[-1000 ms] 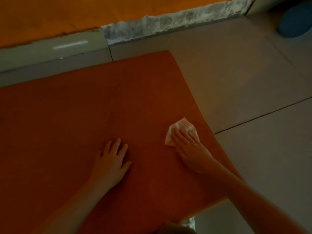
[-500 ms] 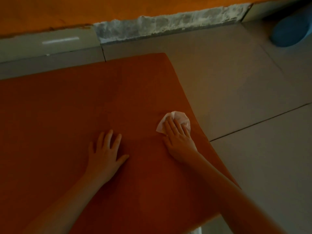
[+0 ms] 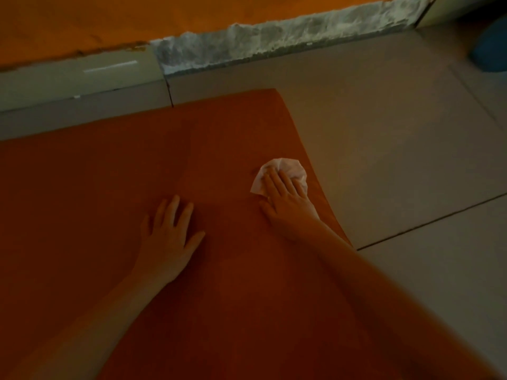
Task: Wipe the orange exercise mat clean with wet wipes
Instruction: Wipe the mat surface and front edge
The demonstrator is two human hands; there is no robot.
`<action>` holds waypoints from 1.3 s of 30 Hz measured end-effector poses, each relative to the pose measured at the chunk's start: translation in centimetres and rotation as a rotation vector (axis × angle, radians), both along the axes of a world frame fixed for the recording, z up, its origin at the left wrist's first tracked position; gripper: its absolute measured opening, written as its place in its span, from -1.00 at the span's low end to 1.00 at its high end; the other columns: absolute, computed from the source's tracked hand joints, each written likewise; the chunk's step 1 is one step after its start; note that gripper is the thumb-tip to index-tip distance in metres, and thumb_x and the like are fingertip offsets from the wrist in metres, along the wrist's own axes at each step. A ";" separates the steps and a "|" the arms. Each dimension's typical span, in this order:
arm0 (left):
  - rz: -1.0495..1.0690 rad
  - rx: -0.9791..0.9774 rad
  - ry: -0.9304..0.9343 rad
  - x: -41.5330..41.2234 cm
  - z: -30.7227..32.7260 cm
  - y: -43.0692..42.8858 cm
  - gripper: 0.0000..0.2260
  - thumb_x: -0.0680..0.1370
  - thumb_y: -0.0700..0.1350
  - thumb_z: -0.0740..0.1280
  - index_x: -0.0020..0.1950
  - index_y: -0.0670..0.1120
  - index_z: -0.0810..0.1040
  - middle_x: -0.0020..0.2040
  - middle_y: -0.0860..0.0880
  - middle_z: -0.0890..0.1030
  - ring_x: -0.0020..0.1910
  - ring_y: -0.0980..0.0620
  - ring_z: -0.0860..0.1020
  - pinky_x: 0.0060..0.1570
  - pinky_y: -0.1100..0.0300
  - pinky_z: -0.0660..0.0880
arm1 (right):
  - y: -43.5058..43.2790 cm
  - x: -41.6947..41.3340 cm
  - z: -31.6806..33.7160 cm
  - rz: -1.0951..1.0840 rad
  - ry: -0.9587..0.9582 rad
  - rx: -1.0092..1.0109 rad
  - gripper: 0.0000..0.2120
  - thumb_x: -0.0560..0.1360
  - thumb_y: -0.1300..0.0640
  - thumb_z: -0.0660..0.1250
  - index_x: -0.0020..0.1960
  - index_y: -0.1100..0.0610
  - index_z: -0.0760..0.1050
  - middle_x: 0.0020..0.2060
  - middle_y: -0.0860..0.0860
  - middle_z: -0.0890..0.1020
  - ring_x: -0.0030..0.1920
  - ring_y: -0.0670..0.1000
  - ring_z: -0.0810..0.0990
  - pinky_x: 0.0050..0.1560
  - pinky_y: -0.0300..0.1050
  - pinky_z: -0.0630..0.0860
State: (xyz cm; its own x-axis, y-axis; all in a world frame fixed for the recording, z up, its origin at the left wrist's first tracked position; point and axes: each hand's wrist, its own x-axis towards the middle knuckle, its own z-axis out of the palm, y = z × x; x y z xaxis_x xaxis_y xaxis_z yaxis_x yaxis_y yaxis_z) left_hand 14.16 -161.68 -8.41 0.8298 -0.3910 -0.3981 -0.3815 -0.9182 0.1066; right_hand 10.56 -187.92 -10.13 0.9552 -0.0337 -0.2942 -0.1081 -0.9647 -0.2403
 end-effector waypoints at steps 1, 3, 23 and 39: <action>0.015 0.000 -0.003 0.9 0.1 -0.7 -0.33 0.52 0.33 -0.17 0.58 0.08 -0.13 0.58 -0.02 -0.23 0.55 -0.08 -0.22 0.49 -0.14 -0.16 | -0.1 0.5 0.0 0.001 -0.001 0.003 -0.38 0.64 -0.15 -0.11 0.57 0.11 -0.22 0.55 0.03 -0.21 0.54 0.05 -0.25 0.49 0.03 -0.26; 0.021 0.004 -0.024 2.2 0.1 -1.7 -0.38 0.58 0.28 -0.07 0.58 0.06 -0.06 0.58 -0.03 -0.17 0.54 -0.13 -0.16 0.48 -0.17 -0.11 | -0.4 1.5 -0.2 -0.004 -0.005 0.013 -0.37 0.64 -0.16 -0.10 0.57 0.11 -0.21 0.56 0.03 -0.19 0.54 0.04 -0.25 0.49 0.03 -0.25; 0.005 -0.313 -0.309 9.2 -3.4 -5.6 -0.48 0.59 0.12 0.00 0.47 -0.09 0.34 0.51 -0.09 0.27 0.52 -0.09 0.12 0.50 -0.09 -0.02 | -4.0 14.1 -0.2 0.093 -0.024 -0.052 -0.40 0.65 -0.13 -0.11 0.57 0.13 -0.19 0.56 0.05 -0.18 0.54 0.05 -0.23 0.48 0.03 -0.26; 0.015 -0.446 -0.345 9.2 -3.8 -5.2 -0.54 0.60 0.04 0.06 0.42 -0.12 0.43 0.47 -0.08 0.34 0.51 -0.06 0.18 0.50 -0.07 0.04 | -7.3 21.6 -0.4 -0.106 -0.030 -0.022 -0.47 0.68 -0.04 -0.11 0.58 0.13 -0.13 0.56 0.09 -0.13 0.55 0.10 -0.14 0.50 0.08 -0.14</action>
